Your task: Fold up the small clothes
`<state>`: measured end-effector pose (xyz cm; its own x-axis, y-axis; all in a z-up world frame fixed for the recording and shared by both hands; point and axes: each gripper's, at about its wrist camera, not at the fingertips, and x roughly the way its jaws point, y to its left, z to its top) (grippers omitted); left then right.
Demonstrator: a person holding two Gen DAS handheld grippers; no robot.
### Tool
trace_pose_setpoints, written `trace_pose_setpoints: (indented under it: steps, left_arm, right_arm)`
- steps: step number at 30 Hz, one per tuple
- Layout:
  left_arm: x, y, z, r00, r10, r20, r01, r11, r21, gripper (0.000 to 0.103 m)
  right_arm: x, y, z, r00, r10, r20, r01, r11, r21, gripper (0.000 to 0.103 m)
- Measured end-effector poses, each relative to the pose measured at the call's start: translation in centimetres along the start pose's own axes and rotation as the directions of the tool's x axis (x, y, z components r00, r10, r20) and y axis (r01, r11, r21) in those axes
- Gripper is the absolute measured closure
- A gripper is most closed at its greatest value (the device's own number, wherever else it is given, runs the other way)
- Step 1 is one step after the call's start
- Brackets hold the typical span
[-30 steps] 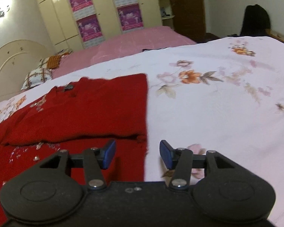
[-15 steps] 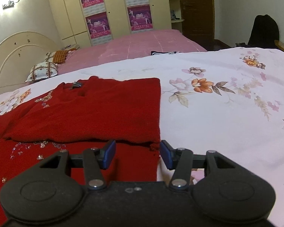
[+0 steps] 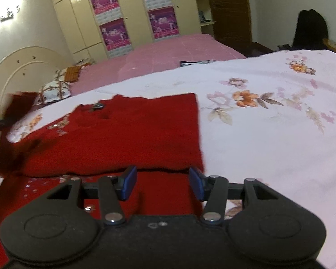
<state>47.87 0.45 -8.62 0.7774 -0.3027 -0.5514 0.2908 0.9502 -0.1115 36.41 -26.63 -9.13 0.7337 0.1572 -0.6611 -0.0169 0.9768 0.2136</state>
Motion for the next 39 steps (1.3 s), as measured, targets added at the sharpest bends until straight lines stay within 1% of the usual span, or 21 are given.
trace_pose_setpoints:
  steps: [2,3,5,6,8,9,12,14,16,18,20,22,24,25,26,28,29,31,32,35,39]
  left_arm:
    - [2.0,-3.3,-1.4,0.997,-0.035,-0.066,0.039,0.998,0.05,0.098]
    - [2.4,-4.5,-1.8,0.996,-0.03,-0.078,0.037,0.996,0.081,0.098]
    - [1.4,-5.9,-2.2,0.998,0.02,-0.057,-0.012,0.99,0.14,0.095]
    - [0.4,-5.8,-2.2,0.999,0.033,-0.04,-0.027,0.989,0.146,0.089]
    - [-2.6,-3.9,-2.1,0.999,0.054,0.01,-0.055,0.993,0.106,0.046]
    - [-3.9,-2.5,-2.1,0.996,0.086,0.038,-0.089,0.993,0.082,0.04]
    - [-7.7,2.4,-3.6,0.983,0.173,0.066,-0.173,0.985,-0.012,0.038]
    - [-8.9,5.3,-5.0,0.971,0.236,0.026,-0.234,0.971,-0.056,0.038]
    - [-9.5,7.4,-6.6,0.964,0.267,-0.013,-0.267,0.959,-0.101,0.038]
    - [-9.5,8.3,-7.8,0.955,0.293,-0.045,-0.296,0.952,-0.082,0.038]
    - [-9.6,9.3,-8.3,0.948,0.31,-0.068,-0.315,0.945,-0.089,0.038]
    - [-9.1,10.2,-9.0,0.944,0.317,-0.092,-0.325,0.94,-0.1,0.038]
    - [-8.5,11.4,-8.8,0.937,0.326,-0.121,-0.34,0.932,-0.123,0.038]
    - [-8.0,12.0,-9.0,0.936,0.325,-0.134,-0.343,0.928,-0.143,0.038]
    - [-8.1,12.2,-9.1,0.937,0.323,-0.134,-0.342,0.926,-0.158,0.038]
    - [-8.0,12.7,-8.8,0.935,0.326,-0.136,-0.346,0.924,-0.161,0.038]
    - [-7.9,12.8,-8.7,0.939,0.32,-0.13,-0.338,0.926,-0.166,0.038]
    - [-7.4,12.9,-8.3,0.94,0.32,-0.122,-0.336,0.929,-0.157,0.038]
    - [-7.2,12.9,-8.3,0.941,0.316,-0.122,-0.332,0.93,-0.155,0.038]
    - [-6.9,12.7,-8.1,0.944,0.309,-0.119,-0.325,0.934,-0.152,0.038]
    - [-6.8,12.5,-8.2,0.944,0.306,-0.124,-0.323,0.935,-0.15,0.038]
  right_arm:
    - [-0.1,0.1,0.2,1.0,0.024,0.002,-0.024,0.999,0.026,0.053]
    - [-0.1,0.1,0.2,0.999,0.04,0.004,-0.04,0.998,0.042,0.052]
    - [0.1,-0.1,0.3,0.997,0.082,0.001,-0.082,0.993,0.085,0.05]
    - [0.3,-0.3,0.4,0.994,0.111,0.0,-0.11,0.987,0.115,0.05]
    - [0.8,-0.5,0.3,0.986,0.166,0.001,-0.163,0.969,0.185,0.048]
    - [1.1,-0.5,0.2,0.98,0.199,0.001,-0.194,0.956,0.221,0.048]
    - [2.6,-0.3,-0.1,0.946,0.323,0.006,-0.306,0.89,0.338,0.048]
    - [3.8,0.2,-0.4,0.917,0.398,0.009,-0.367,0.838,0.404,0.047]
    - [5.3,0.7,-0.7,0.889,0.457,0.009,-0.407,0.783,0.469,0.047]
    - [6.7,1.3,-0.9,0.88,0.475,0.01,-0.416,0.758,0.502,0.047]
    - [7.8,1.7,-1.0,0.882,0.471,-0.007,-0.397,0.751,0.528,0.047]
    - [8.3,2.1,-1.2,0.891,0.451,-0.043,-0.357,0.758,0.545,0.051]
    - [8.2,2.4,-1.1,0.904,0.425,-0.043,-0.341,0.778,0.527,0.064]
    - [8.1,2.6,-1.3,0.908,0.416,-0.045,-0.334,0.787,0.518,0.081]
    - [8.1,2.6,-1.2,0.917,0.396,-0.051,-0.318,0.801,0.507,0.091]
    - [7.9,2.5,-1.1,0.933,0.356,-0.058,-0.285,0.825,0.487,0.094]
    - [7.7,2.4,-1.0,0.937,0.345,-0.055,-0.278,0.832,0.48,0.094]
    - [7.3,2.2,-0.7,0.939,0.34,-0.056,-0.276,0.841,0.464,0.091]
    - [7.2,2.1,-0.6,0.938,0.341,-0.058,-0.279,0.845,0.456,0.083]
    - [7.5,2.1,-0.4,0.945,0.324,-0.049,-0.269,0.852,0.449,0.08]
    - [8.3,2.2,-0.2,0.946,0.318,-0.063,-0.262,0.863,0.432,0.082]
